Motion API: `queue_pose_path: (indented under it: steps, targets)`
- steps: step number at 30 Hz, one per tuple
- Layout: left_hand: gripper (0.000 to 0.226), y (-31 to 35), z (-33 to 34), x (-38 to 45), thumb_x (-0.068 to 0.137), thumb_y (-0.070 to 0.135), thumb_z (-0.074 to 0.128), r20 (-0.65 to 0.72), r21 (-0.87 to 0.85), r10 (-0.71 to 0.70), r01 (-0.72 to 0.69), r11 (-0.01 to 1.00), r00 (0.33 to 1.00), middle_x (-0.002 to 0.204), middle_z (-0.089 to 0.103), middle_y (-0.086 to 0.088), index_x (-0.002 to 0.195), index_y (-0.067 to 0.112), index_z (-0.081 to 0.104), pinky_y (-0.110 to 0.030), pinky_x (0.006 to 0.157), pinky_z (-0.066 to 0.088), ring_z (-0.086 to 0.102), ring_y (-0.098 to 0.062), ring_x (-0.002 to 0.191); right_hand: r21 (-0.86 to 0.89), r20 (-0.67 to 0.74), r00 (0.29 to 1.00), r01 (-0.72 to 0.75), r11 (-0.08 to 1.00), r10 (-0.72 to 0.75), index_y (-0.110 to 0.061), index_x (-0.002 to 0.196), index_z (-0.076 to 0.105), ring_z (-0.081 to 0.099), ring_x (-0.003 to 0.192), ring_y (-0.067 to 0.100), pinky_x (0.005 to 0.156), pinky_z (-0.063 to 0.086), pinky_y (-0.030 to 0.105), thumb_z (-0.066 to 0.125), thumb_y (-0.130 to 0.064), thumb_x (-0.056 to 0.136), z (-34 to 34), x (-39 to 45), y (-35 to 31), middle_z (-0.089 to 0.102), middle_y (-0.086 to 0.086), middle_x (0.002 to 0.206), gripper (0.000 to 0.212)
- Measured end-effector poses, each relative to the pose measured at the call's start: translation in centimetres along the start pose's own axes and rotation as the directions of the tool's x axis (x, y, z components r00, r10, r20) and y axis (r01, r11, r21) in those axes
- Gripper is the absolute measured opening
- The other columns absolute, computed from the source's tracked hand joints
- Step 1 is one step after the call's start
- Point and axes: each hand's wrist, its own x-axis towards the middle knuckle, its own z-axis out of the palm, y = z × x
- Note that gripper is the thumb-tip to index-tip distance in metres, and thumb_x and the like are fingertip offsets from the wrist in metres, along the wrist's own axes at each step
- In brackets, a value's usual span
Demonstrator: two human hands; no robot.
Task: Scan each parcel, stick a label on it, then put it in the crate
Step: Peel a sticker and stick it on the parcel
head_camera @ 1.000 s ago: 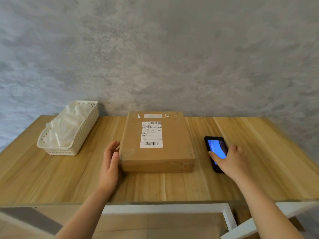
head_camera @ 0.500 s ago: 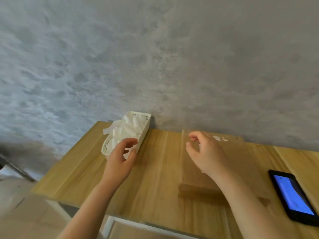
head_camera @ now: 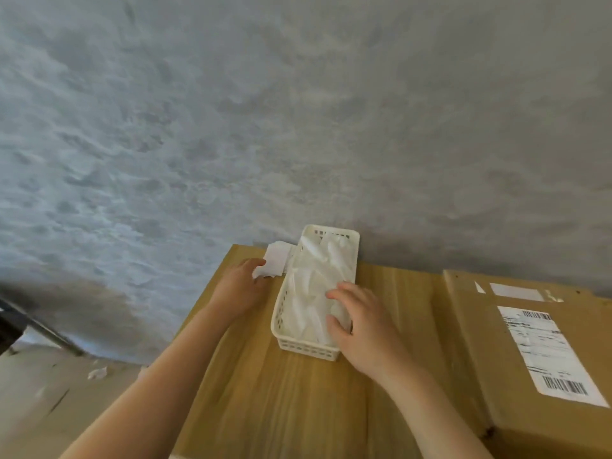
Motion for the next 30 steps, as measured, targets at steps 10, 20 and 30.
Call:
queue_pose_path:
  steps: [10,20,30]
  targets:
    - [0.027,-0.5,2.0,3.5,0.103,0.026,0.039,0.021,0.396,0.239,-0.227,0.89,0.971,0.119,0.066,0.008,0.115,0.025,0.064,-0.029,0.083,0.049,0.059,-0.016,0.107,-0.088,-0.137,0.989,-0.073,0.993,0.06,-0.029,0.123,0.059,0.029,0.121,-0.007,0.108,0.026,0.02,0.053,-0.034,0.094,1.8,-0.1,0.0,0.043,-0.028,0.122,0.03]
    - [0.032,-0.5,0.5,3.1,0.104,0.033,0.042,-0.003,0.242,0.164,-0.159,0.957,0.986,0.096,0.071,0.003,0.107,0.021,0.071,-0.036,0.072,0.056,0.064,-0.016,0.082,0.095,-0.122,0.986,-0.1,0.991,0.111,-0.034,0.124,0.055,0.035,0.126,-0.009,0.107,0.031,0.018,0.055,-0.035,0.096,1.4,0.2,-0.2,0.046,-0.029,0.127,0.029]
    - [0.014,6.0,-4.0,-1.4,0.096,0.014,0.058,-0.503,-0.221,0.173,-0.32,0.921,0.846,0.095,0.068,0.009,0.101,0.02,0.07,-0.033,0.076,0.05,0.061,-0.015,0.091,0.683,-0.149,0.901,-0.204,0.701,0.408,-0.034,0.102,0.069,0.061,0.104,-0.005,0.089,0.047,0.02,0.06,-0.02,0.096,-2.7,-1.1,0.2,0.07,-0.018,0.106,0.017]
